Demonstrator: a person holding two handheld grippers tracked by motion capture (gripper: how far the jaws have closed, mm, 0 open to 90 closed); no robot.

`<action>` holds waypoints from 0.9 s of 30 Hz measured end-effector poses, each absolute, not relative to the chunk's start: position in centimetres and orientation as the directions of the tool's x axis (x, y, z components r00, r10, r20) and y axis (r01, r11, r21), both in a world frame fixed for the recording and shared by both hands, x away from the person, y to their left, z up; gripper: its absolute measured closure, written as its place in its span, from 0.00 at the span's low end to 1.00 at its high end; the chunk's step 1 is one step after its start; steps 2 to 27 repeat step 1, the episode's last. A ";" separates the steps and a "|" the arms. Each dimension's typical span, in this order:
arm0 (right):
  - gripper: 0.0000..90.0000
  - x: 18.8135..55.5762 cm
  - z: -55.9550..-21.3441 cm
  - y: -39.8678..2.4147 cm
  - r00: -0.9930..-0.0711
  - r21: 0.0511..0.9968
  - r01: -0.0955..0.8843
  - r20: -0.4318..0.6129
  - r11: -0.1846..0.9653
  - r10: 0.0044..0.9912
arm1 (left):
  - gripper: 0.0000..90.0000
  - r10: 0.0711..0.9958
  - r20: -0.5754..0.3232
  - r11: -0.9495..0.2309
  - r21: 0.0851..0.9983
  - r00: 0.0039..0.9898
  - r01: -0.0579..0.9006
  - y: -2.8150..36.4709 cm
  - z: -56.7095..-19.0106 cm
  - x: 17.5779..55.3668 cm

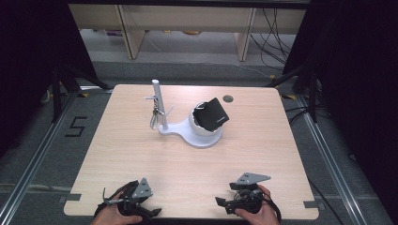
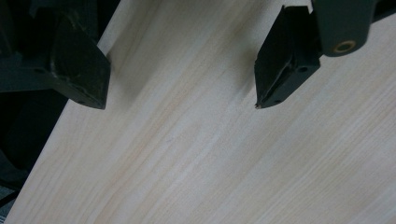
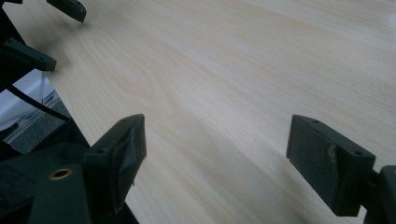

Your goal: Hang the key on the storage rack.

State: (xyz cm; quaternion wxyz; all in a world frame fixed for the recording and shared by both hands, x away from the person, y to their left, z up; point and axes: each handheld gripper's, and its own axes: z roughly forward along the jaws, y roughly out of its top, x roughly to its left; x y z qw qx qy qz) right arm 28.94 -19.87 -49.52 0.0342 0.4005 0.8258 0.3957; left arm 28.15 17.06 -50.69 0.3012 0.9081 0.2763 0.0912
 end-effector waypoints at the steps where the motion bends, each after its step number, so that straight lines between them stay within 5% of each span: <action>1: 0.23 29.0 -49.5 -19.9 -0.679 0.681 0.634 0.263 0.366 0.685 | 0.20 0.557 -0.001 -0.666 0.597 0.831 0.447 17.1 -50.7 28.1; 27: 0.23 29.0 -49.5 -19.9 -0.679 0.681 0.634 0.263 0.366 0.685 | 0.20 0.557 -0.001 -0.666 0.597 0.831 0.447 17.1 -50.7 28.1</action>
